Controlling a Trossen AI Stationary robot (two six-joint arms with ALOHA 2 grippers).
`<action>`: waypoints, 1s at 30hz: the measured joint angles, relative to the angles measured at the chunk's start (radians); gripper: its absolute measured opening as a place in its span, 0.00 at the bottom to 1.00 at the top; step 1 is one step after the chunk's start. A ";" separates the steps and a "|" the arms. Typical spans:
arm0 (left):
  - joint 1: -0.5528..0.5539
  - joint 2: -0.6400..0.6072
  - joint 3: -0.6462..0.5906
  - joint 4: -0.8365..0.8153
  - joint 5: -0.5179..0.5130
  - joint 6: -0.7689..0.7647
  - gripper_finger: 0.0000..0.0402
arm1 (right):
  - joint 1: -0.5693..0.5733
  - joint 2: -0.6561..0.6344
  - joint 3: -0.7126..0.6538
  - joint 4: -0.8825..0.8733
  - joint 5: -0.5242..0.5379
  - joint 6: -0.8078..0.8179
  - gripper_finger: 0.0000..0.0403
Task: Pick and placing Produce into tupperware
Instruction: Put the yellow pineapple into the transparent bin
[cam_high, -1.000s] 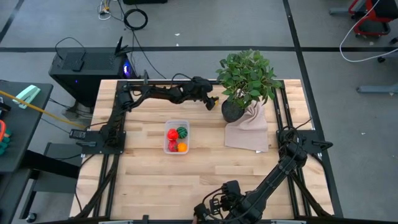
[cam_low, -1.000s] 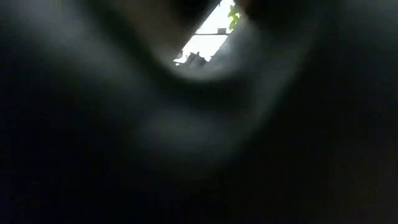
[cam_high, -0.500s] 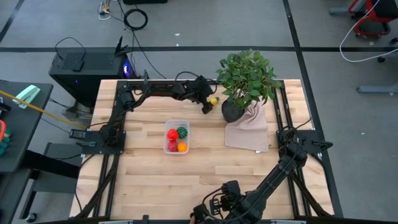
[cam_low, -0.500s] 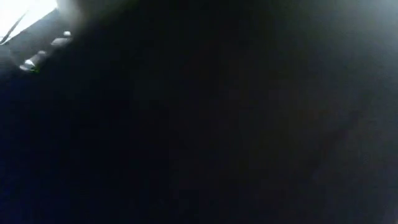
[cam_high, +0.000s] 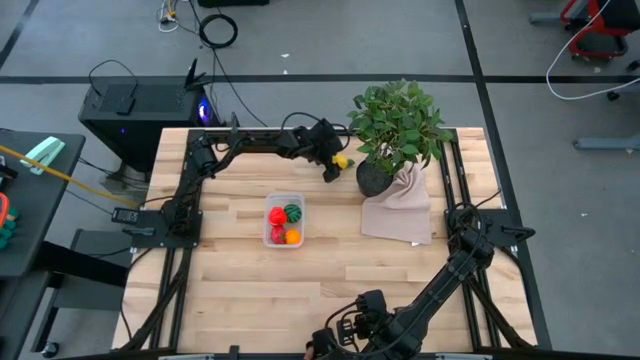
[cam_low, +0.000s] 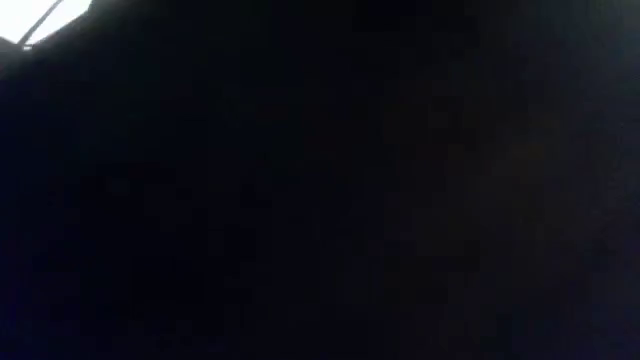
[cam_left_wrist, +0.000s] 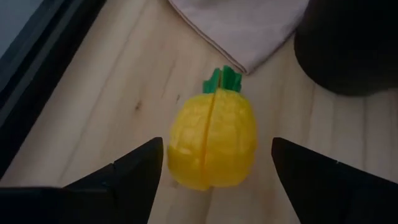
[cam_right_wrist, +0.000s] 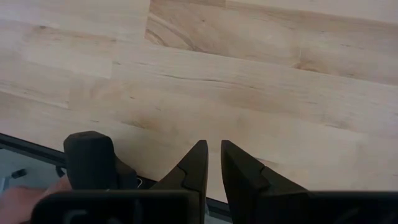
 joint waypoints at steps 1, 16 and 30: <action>0.000 0.000 0.000 -0.002 0.000 0.013 0.75 | 0.000 0.000 0.000 0.000 0.000 0.000 0.12; -0.002 0.000 0.000 -0.021 0.000 0.105 0.68 | -0.014 0.000 0.000 0.000 0.004 0.000 0.12; -0.009 0.000 0.000 -0.022 -0.032 0.141 0.64 | -0.013 0.000 0.000 0.000 0.003 0.000 0.12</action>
